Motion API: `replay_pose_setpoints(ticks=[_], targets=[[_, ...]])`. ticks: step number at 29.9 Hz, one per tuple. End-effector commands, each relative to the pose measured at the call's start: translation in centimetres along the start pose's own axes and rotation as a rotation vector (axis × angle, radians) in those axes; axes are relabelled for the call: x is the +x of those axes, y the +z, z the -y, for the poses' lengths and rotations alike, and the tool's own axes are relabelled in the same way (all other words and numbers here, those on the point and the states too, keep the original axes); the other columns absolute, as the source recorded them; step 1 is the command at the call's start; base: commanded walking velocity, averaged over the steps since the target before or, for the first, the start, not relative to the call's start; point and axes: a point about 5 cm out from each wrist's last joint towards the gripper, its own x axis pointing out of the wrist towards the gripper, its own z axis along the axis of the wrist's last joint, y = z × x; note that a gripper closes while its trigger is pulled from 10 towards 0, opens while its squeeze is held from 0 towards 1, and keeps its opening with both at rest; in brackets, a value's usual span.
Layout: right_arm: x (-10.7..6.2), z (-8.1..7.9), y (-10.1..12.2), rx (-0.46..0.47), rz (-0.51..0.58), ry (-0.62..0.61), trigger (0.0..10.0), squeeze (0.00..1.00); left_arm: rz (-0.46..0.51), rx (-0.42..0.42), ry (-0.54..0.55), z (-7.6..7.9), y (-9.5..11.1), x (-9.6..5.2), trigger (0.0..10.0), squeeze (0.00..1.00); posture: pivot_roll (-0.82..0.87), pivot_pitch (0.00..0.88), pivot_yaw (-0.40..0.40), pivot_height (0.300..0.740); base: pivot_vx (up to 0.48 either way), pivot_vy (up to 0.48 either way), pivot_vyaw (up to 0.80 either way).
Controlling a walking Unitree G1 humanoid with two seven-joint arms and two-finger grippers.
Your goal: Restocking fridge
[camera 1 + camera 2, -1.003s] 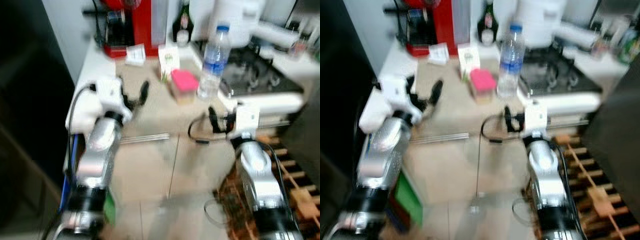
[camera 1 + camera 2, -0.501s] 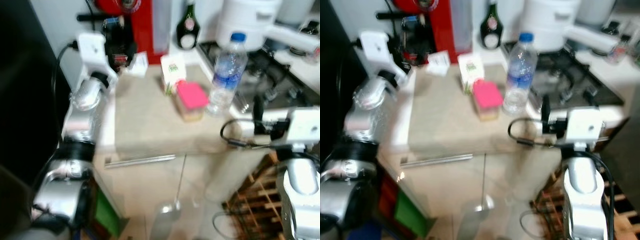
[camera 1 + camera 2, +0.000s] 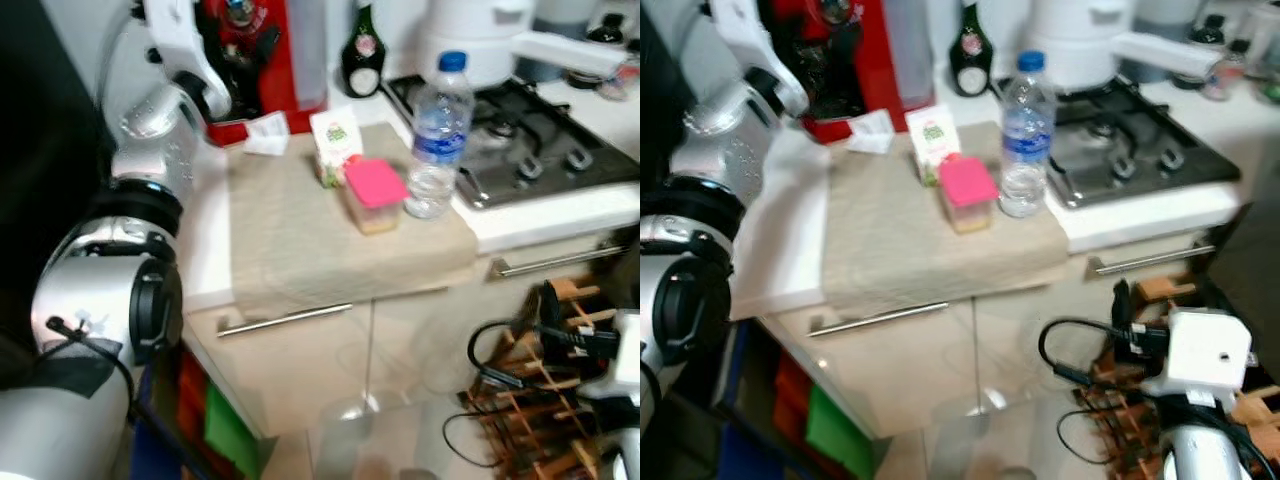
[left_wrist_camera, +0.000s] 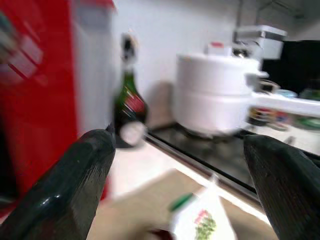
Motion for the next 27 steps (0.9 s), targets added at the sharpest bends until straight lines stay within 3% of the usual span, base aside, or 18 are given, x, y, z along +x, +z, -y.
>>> replay_pose_setpoints(ticks=[1,3,8,14,18,27], targets=[[-0.5,-0.3,0.6,0.007,-0.004,0.027,10.0,0.00,0.036,-0.023,0.017,-0.6,0.8,-0.1,10.0,0.00,-0.45,0.179,0.105,0.740,0.000,0.000,0.00],[-1.6,-0.1,0.3,-0.003,-0.054,0.026,10.0,0.00,0.061,-0.085,0.033,-0.5,0.8,0.0,10.0,0.00,-0.47,0.202,0.091,0.740,0.000,0.000,0.00],[-2.2,0.1,0.7,-0.012,-0.070,0.037,10.0,0.00,0.084,-0.095,0.053,-0.9,1.1,-0.2,10.0,0.00,-0.48,0.214,0.085,0.740,0.000,0.000,0.00],[-2.9,0.4,0.9,-0.024,-0.098,0.035,10.0,0.00,0.097,-0.071,0.012,-1.3,1.6,-0.5,10.0,0.00,-0.49,0.228,0.079,0.740,0.000,0.000,0.00],[-3.2,0.4,0.8,-0.024,-0.119,0.039,10.0,0.00,0.069,0.010,-0.043,-1.1,1.6,-0.6,10.0,0.00,-0.50,0.243,0.080,0.740,0.000,0.000,0.00],[-3.7,0.5,0.9,-0.025,-0.137,0.035,10.0,0.00,0.073,0.010,-0.140,-0.5,1.7,-0.5,10.0,0.00,-0.51,0.259,0.090,0.740,0.000,0.000,0.00]])
